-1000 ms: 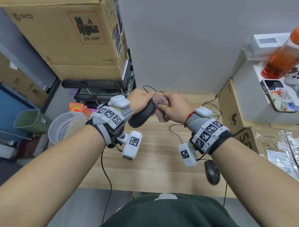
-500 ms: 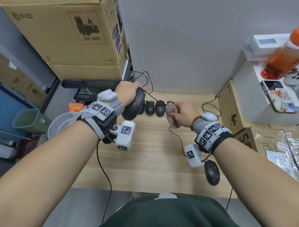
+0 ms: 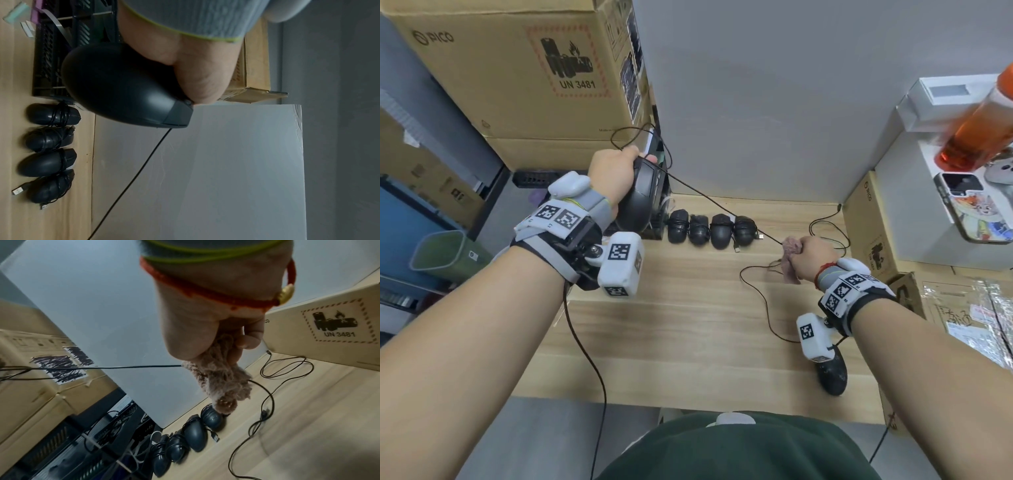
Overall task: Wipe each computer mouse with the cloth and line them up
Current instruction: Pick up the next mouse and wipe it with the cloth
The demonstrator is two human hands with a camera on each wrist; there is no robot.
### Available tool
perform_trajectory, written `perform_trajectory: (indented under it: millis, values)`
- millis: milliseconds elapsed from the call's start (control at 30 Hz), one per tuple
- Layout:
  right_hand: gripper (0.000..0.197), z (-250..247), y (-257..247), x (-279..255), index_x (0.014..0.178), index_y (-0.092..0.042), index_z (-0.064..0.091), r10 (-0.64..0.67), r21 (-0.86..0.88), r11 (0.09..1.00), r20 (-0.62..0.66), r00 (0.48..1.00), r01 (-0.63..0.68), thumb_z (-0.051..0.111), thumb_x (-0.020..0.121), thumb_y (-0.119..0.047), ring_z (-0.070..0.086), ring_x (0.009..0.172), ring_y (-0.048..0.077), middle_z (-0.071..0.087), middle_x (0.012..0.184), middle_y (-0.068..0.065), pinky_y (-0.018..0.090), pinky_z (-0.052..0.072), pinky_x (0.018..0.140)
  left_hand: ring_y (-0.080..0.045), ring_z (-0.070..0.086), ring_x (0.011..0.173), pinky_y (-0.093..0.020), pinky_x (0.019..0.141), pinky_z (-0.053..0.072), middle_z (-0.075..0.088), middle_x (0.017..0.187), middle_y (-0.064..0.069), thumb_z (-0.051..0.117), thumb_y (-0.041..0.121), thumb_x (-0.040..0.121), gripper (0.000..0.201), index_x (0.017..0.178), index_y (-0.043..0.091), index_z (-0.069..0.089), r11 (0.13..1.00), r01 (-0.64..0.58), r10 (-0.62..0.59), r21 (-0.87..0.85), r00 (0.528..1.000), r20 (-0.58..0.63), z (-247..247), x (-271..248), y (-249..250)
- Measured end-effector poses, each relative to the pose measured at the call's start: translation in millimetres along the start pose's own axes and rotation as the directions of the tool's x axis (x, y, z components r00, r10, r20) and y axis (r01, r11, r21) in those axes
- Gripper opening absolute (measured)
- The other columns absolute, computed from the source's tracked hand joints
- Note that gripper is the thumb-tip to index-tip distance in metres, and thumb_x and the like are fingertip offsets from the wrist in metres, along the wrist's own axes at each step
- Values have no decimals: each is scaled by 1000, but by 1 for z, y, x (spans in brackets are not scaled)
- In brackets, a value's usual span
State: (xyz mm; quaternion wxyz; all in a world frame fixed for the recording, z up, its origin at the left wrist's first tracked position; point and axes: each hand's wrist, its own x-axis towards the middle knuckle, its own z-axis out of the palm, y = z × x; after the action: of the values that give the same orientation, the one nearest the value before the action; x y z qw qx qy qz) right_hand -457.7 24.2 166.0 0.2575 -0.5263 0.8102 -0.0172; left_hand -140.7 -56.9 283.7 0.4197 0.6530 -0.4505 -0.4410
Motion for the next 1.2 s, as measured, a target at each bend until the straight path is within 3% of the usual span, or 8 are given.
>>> perform_trajectory:
  millis: [133, 233, 400, 567, 700, 900, 1033, 1200]
  values:
    - [24, -11, 1, 4, 108, -3, 67, 73, 153, 986, -73, 995, -62, 58, 91, -17, 58, 81, 31, 62, 85, 9, 31, 42, 72, -21, 59, 71, -29, 64, 44, 74, 80, 0, 50, 25, 95, 37, 66, 16, 71, 982, -47, 49, 182, 999, -9, 3, -1, 0]
    - [24, -23, -13, 4, 106, -7, 68, 41, 246, 969, -164, 986, 0, 59, 90, -21, 65, 97, 36, 70, 103, 16, 32, 47, 75, -28, 60, 82, -36, 73, 45, 71, 79, -5, 50, 37, 94, 42, 68, 13, 71, 862, -167, 135, 478, 986, 102, 8, -3, -4]
    - [19, -43, -64, -9, 83, -12, 69, -152, 214, 953, -270, 951, 213, 59, 86, -27, 67, 82, 33, 71, 82, 13, 36, 56, 76, -29, 58, 74, -33, 68, 46, 67, 79, -18, 50, 45, 96, 54, 82, -3, 71, 717, -259, 40, 648, 942, 333, 35, -16, -25]
    - [21, -48, -98, -29, 96, -19, 71, -354, 201, 884, -304, 885, 423, 65, 84, -34, 66, 94, 34, 73, 93, 11, 33, 50, 78, -23, 48, 68, -34, 63, 34, 57, 71, -15, 51, 38, 101, 53, 71, -5, 62, 724, -286, 45, 627, 928, 371, 58, -33, -31]
    - [15, -42, -109, -41, 76, -25, 59, -493, 175, 825, -240, 836, 537, 68, 86, -32, 62, 86, 28, 63, 75, -1, 28, 39, 70, -21, 35, 59, -37, 61, 25, 40, 58, -5, 50, 37, 103, 57, 53, 11, 40, 820, -211, 18, 533, 939, 344, 63, -40, -28]
    - [14, -38, -107, -46, 76, -30, 55, -607, 63, 783, -138, 783, 618, 67, 85, -32, 64, 83, 30, 61, 71, -3, 35, 50, 74, -32, 67, 95, -44, 96, 49, 73, 100, -16, 53, 52, 91, 55, 93, 0, 71, 967, -5, -80, 256, 944, 319, 57, -37, -31]
    - [13, -36, -105, -45, 76, -27, 59, -628, 50, 771, -107, 771, 635, 67, 86, -30, 62, 81, 29, 56, 65, -6, 36, 50, 73, -29, 46, 64, -37, 69, 41, 53, 68, -19, 62, 57, 89, 59, 65, 4, 55, 947, -130, 24, 295, 941, 337, 57, -38, -35]
    - [12, -32, -100, -39, 80, -22, 60, -629, 65, 767, -115, 769, 638, 67, 86, -29, 56, 74, 25, 57, 66, -4, 35, 47, 70, -32, 50, 64, -43, 70, 49, 59, 69, -25, 69, 54, 74, 63, 70, -8, 64, 970, -101, 47, 222, 971, 236, 55, -37, -34]
